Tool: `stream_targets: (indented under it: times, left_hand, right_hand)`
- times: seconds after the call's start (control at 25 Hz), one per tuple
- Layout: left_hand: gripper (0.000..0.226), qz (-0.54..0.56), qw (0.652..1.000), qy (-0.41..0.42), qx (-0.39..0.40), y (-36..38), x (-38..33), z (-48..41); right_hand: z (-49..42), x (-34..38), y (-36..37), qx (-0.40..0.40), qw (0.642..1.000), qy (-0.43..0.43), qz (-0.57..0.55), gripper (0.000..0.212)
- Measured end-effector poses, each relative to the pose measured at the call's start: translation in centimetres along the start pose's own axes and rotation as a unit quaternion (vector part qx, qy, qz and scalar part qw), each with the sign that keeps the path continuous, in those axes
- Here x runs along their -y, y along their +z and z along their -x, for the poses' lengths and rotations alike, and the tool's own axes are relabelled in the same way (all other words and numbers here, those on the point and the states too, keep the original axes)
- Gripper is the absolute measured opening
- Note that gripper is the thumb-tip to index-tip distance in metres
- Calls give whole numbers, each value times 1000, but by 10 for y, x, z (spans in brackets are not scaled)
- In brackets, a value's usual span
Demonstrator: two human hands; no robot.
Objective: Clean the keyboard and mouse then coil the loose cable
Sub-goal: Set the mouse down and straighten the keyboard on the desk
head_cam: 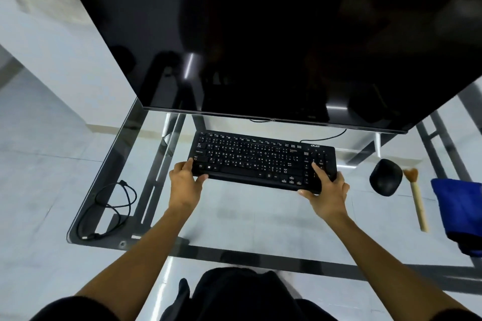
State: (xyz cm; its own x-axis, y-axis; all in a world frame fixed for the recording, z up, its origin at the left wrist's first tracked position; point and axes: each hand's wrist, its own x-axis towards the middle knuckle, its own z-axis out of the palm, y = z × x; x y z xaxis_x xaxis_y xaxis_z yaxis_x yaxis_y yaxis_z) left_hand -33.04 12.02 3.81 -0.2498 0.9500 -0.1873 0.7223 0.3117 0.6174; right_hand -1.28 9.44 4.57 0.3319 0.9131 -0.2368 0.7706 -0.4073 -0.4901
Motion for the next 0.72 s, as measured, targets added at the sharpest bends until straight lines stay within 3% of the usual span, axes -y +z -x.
stream_targets:
  times: [0.32, 0.56, 0.72]
  left_hand:
    - [59, 10, 1000, -16, -11, -7, -29, -58]
    - [60, 16, 1000, -12, 6, -12, -26, -60]
    - [65, 4, 999, 4, 33, -41, -15, -43]
  right_hand:
    - [-65, 31, -5, 12, 1000, -2, -8, 73]
    - [-65, 37, -1, 26, 997, -4, 71, 73]
    - [-31, 82, 19, 26, 993, -104, 50, 68]
